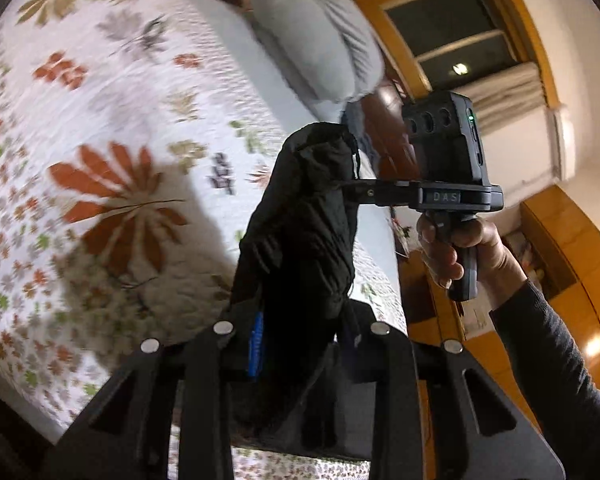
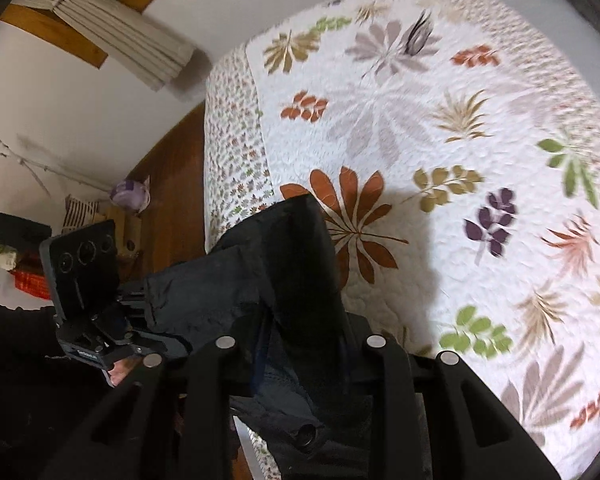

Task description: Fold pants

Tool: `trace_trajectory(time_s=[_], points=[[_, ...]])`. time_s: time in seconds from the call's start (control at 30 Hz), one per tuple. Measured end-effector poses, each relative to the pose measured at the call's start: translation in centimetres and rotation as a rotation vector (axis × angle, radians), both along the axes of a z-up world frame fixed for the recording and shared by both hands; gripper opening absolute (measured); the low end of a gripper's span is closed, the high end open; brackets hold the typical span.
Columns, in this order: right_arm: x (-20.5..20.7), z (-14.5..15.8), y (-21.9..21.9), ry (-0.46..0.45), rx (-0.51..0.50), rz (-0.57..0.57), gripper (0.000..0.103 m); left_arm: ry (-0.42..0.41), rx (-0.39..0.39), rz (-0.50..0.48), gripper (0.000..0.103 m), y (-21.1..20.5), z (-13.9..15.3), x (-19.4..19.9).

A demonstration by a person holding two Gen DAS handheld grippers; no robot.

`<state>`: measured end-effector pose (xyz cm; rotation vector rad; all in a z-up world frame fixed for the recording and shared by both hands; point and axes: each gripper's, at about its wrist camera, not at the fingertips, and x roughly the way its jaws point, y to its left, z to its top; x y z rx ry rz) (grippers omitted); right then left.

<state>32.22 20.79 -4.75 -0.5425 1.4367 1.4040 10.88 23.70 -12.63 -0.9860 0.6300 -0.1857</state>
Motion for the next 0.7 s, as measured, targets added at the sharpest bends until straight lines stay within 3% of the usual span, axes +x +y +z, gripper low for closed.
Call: trace_trajectory(time_s=[0.4, 0.7], points=[[-0.4, 7.2, -10.2, -0.091, 0.063, -0.124, 0.028, -0.090, 0.124, -0.151, 0.027, -7.7, 6.0, 0.4], [-1.3, 10.1, -18.5, -0.132, 0.094, -0.216, 0.028, -0.110, 0.233, -0.270, 0.027, -15.5, 9.3, 0.6]])
